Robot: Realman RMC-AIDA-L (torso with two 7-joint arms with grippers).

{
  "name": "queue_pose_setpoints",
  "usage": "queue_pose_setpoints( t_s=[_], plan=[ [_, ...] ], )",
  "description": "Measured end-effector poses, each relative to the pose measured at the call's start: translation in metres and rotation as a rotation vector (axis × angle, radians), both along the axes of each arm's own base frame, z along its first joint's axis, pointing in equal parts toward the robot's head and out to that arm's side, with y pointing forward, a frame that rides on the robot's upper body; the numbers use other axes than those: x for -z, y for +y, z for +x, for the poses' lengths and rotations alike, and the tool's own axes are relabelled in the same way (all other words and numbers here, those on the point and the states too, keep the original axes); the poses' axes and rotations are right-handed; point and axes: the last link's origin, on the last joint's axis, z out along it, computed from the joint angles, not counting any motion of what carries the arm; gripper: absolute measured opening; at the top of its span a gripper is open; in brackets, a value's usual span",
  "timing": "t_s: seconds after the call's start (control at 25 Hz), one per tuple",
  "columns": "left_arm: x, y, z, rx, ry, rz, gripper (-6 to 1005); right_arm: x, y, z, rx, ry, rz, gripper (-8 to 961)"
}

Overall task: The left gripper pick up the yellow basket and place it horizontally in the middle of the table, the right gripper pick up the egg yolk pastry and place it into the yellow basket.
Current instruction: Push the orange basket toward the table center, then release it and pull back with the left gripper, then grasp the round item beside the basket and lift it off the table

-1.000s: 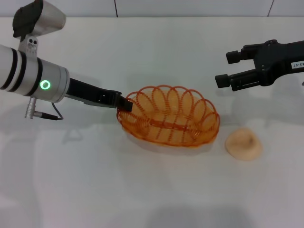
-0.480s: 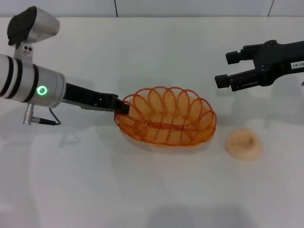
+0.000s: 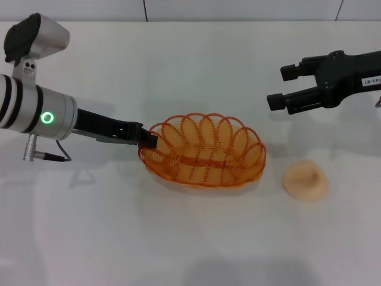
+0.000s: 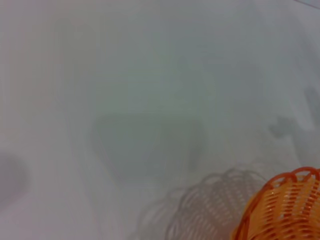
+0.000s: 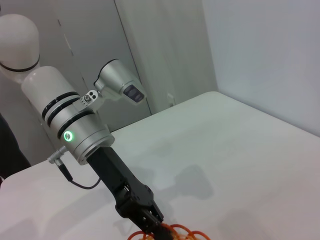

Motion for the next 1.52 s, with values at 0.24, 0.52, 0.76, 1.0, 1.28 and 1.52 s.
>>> queue_pose_setpoints(
  t_s=[0.24,0.52,0.76,1.0,1.28,1.52],
  plan=[
    [-0.002,0.001,0.003,0.017,-0.003,0.000,101,0.000,0.000,0.000,0.000,0.002,0.001,858],
    [-0.004,0.002,0.007,0.032,-0.023,-0.002,132,-0.001,0.001,-0.001,-0.002,0.004,0.004,857],
    [-0.007,0.003,0.012,0.063,-0.049,0.004,313,-0.001,0.002,-0.001,-0.003,0.003,0.007,857],
    [-0.029,0.007,0.003,0.052,-0.058,0.080,506,-0.001,0.002,0.000,0.003,0.005,0.012,857],
    [-0.073,0.012,-0.013,0.065,-0.028,0.209,717,-0.002,0.003,0.001,0.009,0.007,0.020,856],
    [-0.106,0.020,-0.009,0.191,-0.011,0.291,868,-0.003,0.005,-0.001,0.007,0.007,0.026,856]
  ],
)
